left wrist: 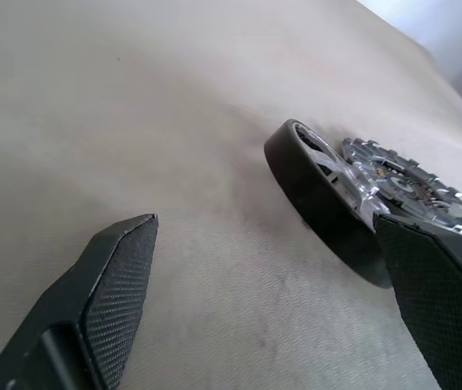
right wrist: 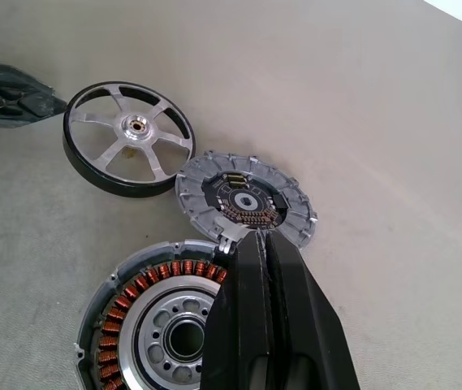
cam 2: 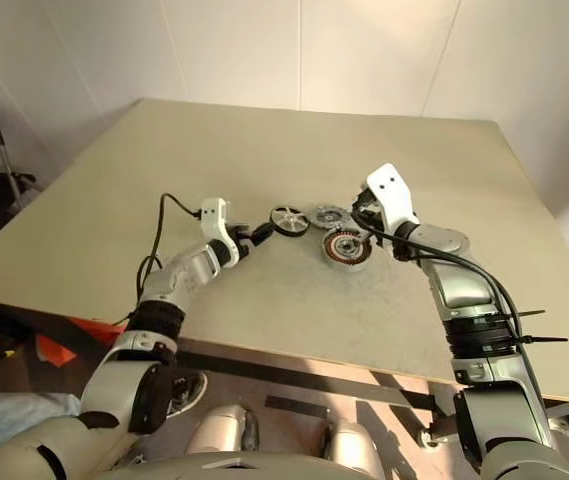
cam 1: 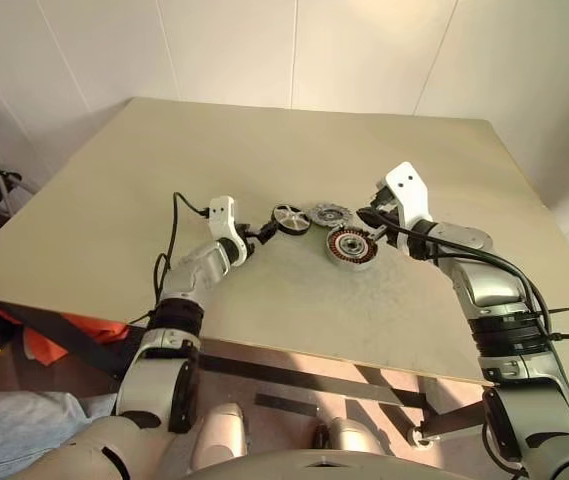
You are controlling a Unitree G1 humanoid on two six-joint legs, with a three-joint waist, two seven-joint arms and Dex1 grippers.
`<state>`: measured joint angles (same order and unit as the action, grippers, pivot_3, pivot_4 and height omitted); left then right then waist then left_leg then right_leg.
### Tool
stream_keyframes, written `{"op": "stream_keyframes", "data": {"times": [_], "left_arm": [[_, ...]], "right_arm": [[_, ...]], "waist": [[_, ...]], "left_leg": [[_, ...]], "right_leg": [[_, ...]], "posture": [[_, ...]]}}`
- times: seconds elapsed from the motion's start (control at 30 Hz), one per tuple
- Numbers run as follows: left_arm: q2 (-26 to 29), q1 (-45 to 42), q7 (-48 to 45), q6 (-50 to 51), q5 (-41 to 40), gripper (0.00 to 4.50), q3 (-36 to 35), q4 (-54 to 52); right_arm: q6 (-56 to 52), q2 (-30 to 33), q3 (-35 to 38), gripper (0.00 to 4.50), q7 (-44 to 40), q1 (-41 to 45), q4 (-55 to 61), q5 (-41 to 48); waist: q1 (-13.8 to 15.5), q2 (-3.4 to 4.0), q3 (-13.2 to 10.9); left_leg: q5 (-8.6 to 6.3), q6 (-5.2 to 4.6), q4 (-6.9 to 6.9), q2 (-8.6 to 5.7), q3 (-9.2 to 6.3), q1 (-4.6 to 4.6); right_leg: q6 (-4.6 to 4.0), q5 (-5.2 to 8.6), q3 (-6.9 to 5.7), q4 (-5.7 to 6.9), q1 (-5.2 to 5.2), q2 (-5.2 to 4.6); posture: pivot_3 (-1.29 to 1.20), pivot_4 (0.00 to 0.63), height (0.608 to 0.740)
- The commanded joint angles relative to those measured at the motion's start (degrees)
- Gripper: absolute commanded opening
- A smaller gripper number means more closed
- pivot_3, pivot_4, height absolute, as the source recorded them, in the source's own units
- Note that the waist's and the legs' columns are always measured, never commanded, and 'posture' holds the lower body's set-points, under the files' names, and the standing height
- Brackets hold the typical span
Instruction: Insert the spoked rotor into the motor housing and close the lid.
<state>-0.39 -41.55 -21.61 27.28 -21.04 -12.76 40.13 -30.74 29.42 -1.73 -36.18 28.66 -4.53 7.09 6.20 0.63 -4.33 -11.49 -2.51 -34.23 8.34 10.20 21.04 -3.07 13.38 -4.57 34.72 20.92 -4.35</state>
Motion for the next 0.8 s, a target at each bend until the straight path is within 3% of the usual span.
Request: {"op": "stream_keyframes", "data": {"times": [0.03, 0.27, 0.47, 0.6, 0.77, 0.8], "left_arm": [[-3.1, -4.8, 0.4, 2.2, -3.1, 4.5, -2.4, 7.9], [-5.5, -11.4, 0.4, 2.4, -7.2, 4.5, -9.4, 19.6], [-5.8, -13.7, 0.4, 5.8, -9.5, 2.56, -12.0, 21.8], [-5.8, -13.1, -3.9, 9.4, -8.4, 1.16, -9.1, 19.8], [-5.8, -10.4, -6.2, 11.3, -8.6, 1.16, -7.1, 16.1], [-5.6, -9.7, -6.5, 11.4, -8.8, 1.0, -7.1, 15.2]], "right_arm": [[-0.2, 0.8, 1.6, 0.01, 0.1, 1.1, 3.3, 1.0], [-0.4, 0.5, 1.6, 0.01, 0.1, 0.8, 3.9, 1.0], [-0.3, 0.2, 1.4, 0.0, 0.4, 0.9, 3.8, 0.8], [0.5, 0.0, 1.0, 0.0, 0.7, 0.6, 3.3, 0.2], [0.8, 0.2, 1.5, 0.0, 1.1, 0.7, 2.7, 0.2], [0.9, 0.5, 1.6, 0.0, 1.1, 0.7, 2.5, 0.1]], "waist": [[0.7, 0.0, 0.0], [2.8, 0.03, 0.0], [2.7, 0.01, 0.0], [2.5, -0.01, 0.0], [2.4, 0.0, 0.0], [2.4, 0.0, 0.0]], "left_leg": [[0.0, -0.02, 0.0, -0.04, -0.01, 0.02], [-0.14, -0.26, 0.0, -0.14, -0.02, 0.15], [-0.3, -0.53, 0.01, -0.54, -0.01, 0.22], [-0.25, -0.82, -0.01, -0.59, 0.0, 0.44], [-0.24, -0.82, -0.01, -0.58, -0.01, 0.53], [-0.24, -0.82, 0.0, -0.57, -0.01, 0.52]], "right_leg": [[-0.18, -0.11, 0.0, 0.0, -0.01, -0.03], [-0.2, -0.12, 0.0, -0.04, 0.0, -0.14], [0.0, 0.0, -0.01, -0.04, 0.01, -0.56], [0.03, 0.01, -0.02, -0.03, 0.23, -0.63], [0.04, 0.02, -0.04, -0.02, 0.33, -0.62], [0.04, 0.02, -0.05, -0.02, 0.33, -0.62]], "posture": [[0.0, 0.0, 0.74], [0.0, 0.0, 0.74], [0.0, 0.0, 0.74], [0.0, 0.0, 0.74], [0.0, 0.0, 0.74], [0.0, 0.0, 0.74]]}}
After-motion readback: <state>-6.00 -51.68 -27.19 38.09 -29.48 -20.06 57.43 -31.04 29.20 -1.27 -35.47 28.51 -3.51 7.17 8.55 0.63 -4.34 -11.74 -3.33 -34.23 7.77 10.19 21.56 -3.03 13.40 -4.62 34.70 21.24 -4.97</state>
